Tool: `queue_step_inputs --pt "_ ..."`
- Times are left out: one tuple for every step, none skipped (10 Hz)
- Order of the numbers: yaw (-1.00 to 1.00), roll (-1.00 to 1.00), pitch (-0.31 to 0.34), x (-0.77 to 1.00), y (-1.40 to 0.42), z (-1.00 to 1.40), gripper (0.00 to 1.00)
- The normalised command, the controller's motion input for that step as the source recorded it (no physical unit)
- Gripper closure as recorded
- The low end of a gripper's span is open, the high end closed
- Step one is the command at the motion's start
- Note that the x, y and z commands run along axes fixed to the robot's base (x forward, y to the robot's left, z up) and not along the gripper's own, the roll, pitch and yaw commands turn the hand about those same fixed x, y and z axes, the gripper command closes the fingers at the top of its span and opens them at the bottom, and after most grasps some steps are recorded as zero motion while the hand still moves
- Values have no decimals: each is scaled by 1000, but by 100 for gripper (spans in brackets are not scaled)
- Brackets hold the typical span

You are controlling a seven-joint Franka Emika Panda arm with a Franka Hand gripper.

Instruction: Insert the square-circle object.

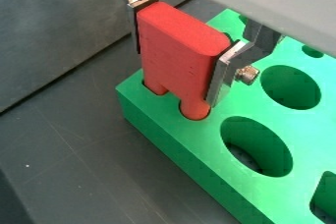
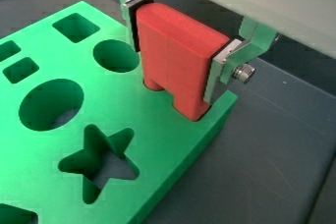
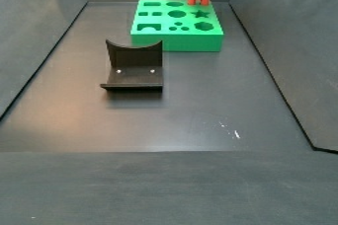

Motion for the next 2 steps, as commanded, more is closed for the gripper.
queue_step_inputs --pt "-103 13 97 229 0 -266 100" --pt "0 0 0 0 0 0 100"
